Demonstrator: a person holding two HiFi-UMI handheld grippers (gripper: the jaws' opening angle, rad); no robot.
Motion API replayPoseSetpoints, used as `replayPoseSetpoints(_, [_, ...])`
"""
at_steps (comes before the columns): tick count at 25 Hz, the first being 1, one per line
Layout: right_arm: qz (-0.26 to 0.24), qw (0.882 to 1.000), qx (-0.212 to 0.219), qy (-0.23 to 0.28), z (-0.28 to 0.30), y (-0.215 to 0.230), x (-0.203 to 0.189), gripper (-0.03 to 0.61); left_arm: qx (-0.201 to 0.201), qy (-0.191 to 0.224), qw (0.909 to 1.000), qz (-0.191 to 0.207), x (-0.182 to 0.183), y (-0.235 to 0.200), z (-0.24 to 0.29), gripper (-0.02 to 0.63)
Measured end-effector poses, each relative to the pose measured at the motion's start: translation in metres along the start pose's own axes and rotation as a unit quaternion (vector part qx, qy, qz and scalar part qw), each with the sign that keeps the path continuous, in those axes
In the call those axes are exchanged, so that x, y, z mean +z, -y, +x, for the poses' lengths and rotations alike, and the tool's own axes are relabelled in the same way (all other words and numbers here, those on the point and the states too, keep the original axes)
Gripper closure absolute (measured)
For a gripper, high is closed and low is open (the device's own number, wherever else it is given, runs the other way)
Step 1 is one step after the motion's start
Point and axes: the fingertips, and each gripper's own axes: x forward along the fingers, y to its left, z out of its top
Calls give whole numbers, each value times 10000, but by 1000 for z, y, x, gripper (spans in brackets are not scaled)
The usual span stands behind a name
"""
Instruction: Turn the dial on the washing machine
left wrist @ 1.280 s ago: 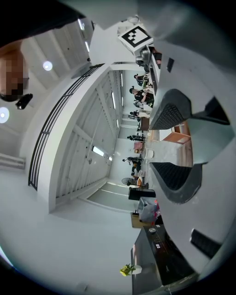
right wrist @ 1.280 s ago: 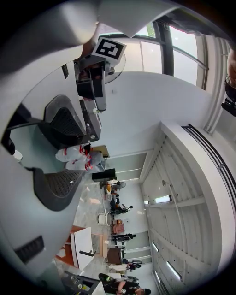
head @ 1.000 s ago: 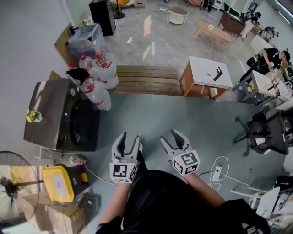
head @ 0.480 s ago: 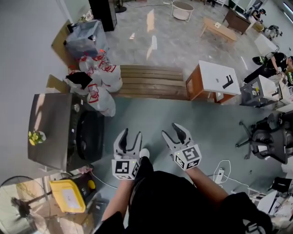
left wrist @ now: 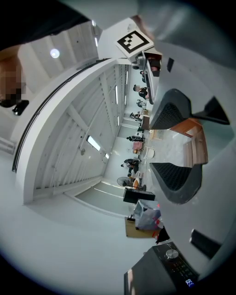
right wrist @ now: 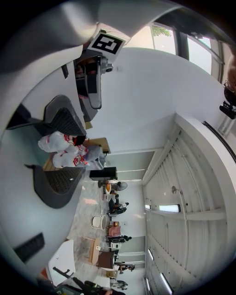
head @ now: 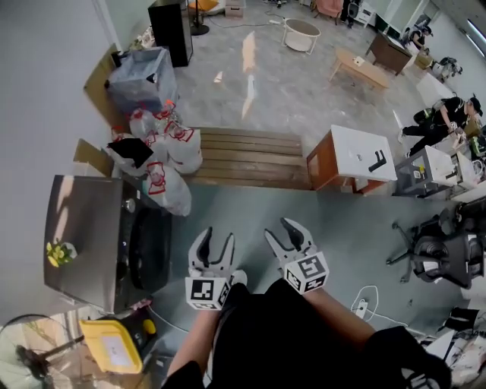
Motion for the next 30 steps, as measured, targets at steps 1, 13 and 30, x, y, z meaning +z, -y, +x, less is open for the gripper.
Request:
replayPoseSetpoints(1, [-23,10000,37,1,5,0,1,376,54,-5,10000,-21,0,-4,1,413])
replayPoseSetpoints(13, [-40,9961,858,-215,105,13,9,376,941,-26,9955,-127,4,-66,33,413])
replayPoseSetpoints(30, [-510,9531,2966,-336,311,25,87,376,3025,384,9509,-528,48,-185,106,404])
